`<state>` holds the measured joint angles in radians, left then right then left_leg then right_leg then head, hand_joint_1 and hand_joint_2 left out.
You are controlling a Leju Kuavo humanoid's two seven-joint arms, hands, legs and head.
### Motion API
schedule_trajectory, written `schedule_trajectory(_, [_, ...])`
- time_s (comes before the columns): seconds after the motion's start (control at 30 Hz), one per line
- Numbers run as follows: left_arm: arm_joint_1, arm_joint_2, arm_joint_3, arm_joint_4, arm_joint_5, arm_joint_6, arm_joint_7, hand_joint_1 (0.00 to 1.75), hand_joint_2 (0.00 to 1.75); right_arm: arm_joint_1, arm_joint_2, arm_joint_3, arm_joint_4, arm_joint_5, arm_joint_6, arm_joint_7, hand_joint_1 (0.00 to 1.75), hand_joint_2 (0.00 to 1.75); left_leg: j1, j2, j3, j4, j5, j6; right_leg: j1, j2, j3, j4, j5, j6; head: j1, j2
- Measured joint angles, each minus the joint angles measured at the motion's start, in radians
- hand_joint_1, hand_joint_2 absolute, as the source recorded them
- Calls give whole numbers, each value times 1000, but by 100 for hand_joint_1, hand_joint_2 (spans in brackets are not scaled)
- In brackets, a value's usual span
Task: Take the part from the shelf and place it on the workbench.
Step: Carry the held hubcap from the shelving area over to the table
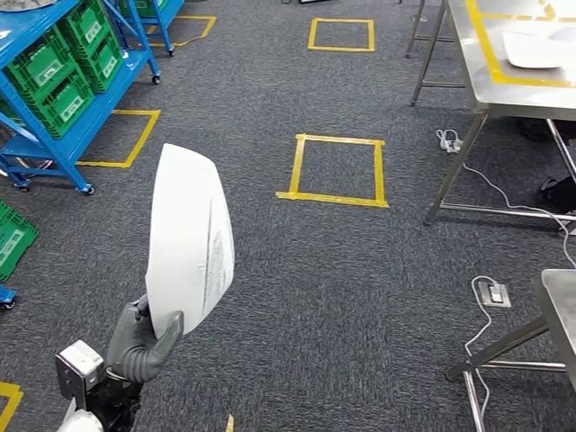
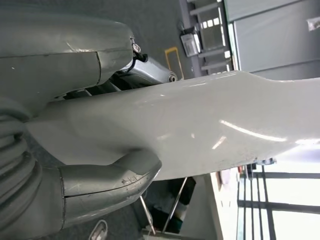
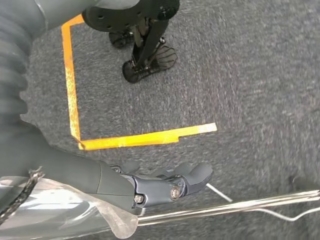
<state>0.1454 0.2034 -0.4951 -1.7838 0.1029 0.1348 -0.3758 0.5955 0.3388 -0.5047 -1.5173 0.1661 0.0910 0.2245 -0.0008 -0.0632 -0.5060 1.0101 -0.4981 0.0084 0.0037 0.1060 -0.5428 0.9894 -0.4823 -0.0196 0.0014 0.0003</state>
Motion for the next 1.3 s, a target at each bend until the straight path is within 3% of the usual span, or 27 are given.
schedule_trajectory(0.03, [0, 1, -1, 0, -1, 6, 0, 175, 175, -1, 1, -2, 1, 4, 4, -3, 0, 175, -1, -4, 5, -16, -1, 6, -1, 11, -6, 1, 3, 5, 0, 0])
schedule_trajectory(0.1, [3, 4, 0, -4, -1, 25, -1, 175, 175, -2, 3, -4, 4, 21, 13, -16, 0, 175, 1, 14, 7, -35, 0, 12, -3, 23, -21, 2, 8, 17, -1, 0])
schedule_trajectory(0.17, [18, 7, 8, -15, 3, 43, -5, 175, 175, -9, 5, -5, 11, 45, 17, -36, 0, 175, 5, 39, 9, -52, 8, 14, -1, -19, -46, 35, -16, 25, 3, 0])
schedule_trajectory(0.23, [43, 11, 22, -26, 9, 49, -10, 175, 175, -26, 5, -4, 23, 65, 19, -52, 0, 175, 6, 69, 10, -58, 12, 16, -2, -80, -102, 149, -80, 35, 7, 0])
schedule_trajectory(0.3, [63, 16, 37, -31, 13, 46, -12, 175, 175, -41, 5, -3, 35, 74, 20, -61, 0, 175, 6, 99, 6, -56, 11, 16, -10, -99, -159, 273, -128, 46, 8, 0])
schedule_trajectory(0.33, [68, 18, 42, -31, 12, 43, -12, 175, 175, -44, 5, -3, 40, 76, 21, -64, 0, 175, 6, 111, 4, -55, 11, 14, -14, -103, -165, 292, -127, 51, 8, 0])
schedule_trajectory(0.37, [72, 18, 46, -33, 11, 39, -13, 175, 175, -45, 5, -3, 44, 76, 20, -67, 0, 175, 8, 123, 4, -54, 9, 12, -18, -107, -149, 267, -107, 55, 8, 0])
schedule_trajectory(0.43, [77, 18, 53, -36, 8, 30, -12, 175, 175, -46, 5, -2, 49, 72, 15, -70, 0, 175, 9, 144, 5, -46, 3, 1, -24, -138, -70, 132, -54, 63, 8, 0])
schedule_trajectory(0.47, [78, 18, 57, -38, 6, 27, -12, 175, 175, -47, 6, -1, 50, 69, 12, -71, 0, 175, 8, 152, 5, -39, -2, -6, -25, -156, -34, 71, -38, 61, 8, 0])
schedule_trajectory(0.53, [79, 19, 65, -43, 3, 24, -12, 175, 175, -49, 8, 2, 52, 64, 5, -72, 0, 175, 4, 166, 6, -29, -8, -20, -21, -171, -7, 20, -35, 46, 6, 0])
schedule_trajectory(0.6, [78, 18, 71, -48, 2, 23, -12, 175, 175, -46, 9, 3, 52, 59, -1, -71, 0, 175, 6, 179, 9, -27, -12, -30, -18, -149, -11, 23, -33, 27, 3, 0])
schedule_trajectory(0.67, [77, 17, 74, -51, 1, 17, -8, 175, 175, -43, 10, 4, 52, 53, -8, -70, 0, 175, 12, 151, 3, 1, -40, -38, -17, -130, -11, 23, -29, 15, 2, 0])
schedule_trajectory(0.73, [76, 16, 78, -52, 0, 10, -2, 175, 175, -43, 11, 5, 53, 48, -15, -68, 0, 175, 15, 98, -40, 105, -106, -41, -15, -109, -10, 22, -23, 5, -1, 0])
schedule_trajectory(0.8, [76, 14, 79, -52, -1, 5, 4, 175, 175, -47, 12, 6, 54, 46, -18, -67, 0, 175, 11, 76, -104, 240, -158, -33, -8, -84, -14, 22, -19, -1, -2, 0])
schedule_trajectory(0.83, [76, 13, 80, -52, -2, 4, 6, 175, 175, -48, 12, 6, 55, 46, -19, -66, 0, 175, 8, 72, -123, 274, -158, -26, -3, -69, -14, 22, -18, -3, -2, 0])
schedule_trajectory(0.87, [75, 12, 80, -52, -3, 4, 6, 175, 175, -49, 12, 7, 56, 46, -19, -66, 0, 175, 3, 69, -124, 267, -138, -16, 1, -54, -14, 22, -17, -4, -2, 0])
schedule_trajectory(0.9, [75, 11, 81, -52, -5, 4, 6, 175, 175, -49, 12, 8, 57, 46, -19, -66, 0, 175, -5, 60, -108, 222, -100, -5, 3, -40, -13, 22, -16, -6, -1, 0])
schedule_trajectory(0.97, [75, 11, 83, -52, -7, 2, 6, 175, 175, -48, 13, 10, 58, 45, -20, -66, 0, 175, -21, 17, -54, 84, -23, 20, 3, -13, -13, 22, -14, -7, -1, 0])
schedule_trajectory(1.0, [75, 11, 85, -52, -7, 0, 6, 175, 175, -47, 14, 12, 58, 43, -21, -66, 0, 175, -26, -2, -33, 33, -3, 29, 2, -1, -15, 23, -12, -6, -2, 0])
schedule_trajectory(1.03, [75, 11, 87, -52, -7, -2, 6, 175, 175, -46, 14, 14, 57, 41, -22, -65, 0, 175, -29, -15, -22, 3, 4, 37, 0, 11, -19, 22, -10, -2, -3, 0])
schedule_trajectory(1.1, [74, 11, 89, -53, -7, -6, 6, 175, 175, -38, 15, 19, 56, 36, -26, -64, 0, 175, -28, -4, -16, -16, 3, 44, -2, 32, -31, 19, -3, 8, -6, 0])
schedule_trajectory(1.13, [73, 10, 89, -54, -7, -8, 6, 175, 175, -33, 15, 21, 55, 32, -30, -62, 0, 175, -25, 9, -12, -29, 7, 43, -1, 25, -37, 21, -4, 11, -5, 0])
schedule_trajectory(1.2, [72, 7, 90, -55, -7, -11, 6, 175, 175, -29, 15, 24, 52, 21, -40, -61, 0, 175, -18, 35, -6, -55, 20, 39, 4, -27, -66, 66, -37, 16, -1, 0])
schedule_trajectory(1.23, [72, 5, 90, -55, -7, -12, 7, 175, 175, -30, 15, 25, 51, 15, -45, -61, 0, 175, -17, 50, -5, -62, 24, 37, 4, -61, -92, 119, -69, 19, 0, 0])
schedule_trajectory(1.3, [73, 2, 91, -55, -7, -13, 12, 175, 175, -33, 15, 27, 50, 5, -54, -61, 0, 175, -16, 80, -7, -62, 24, 36, -3, -92, -151, 245, -130, 33, 2, 0])
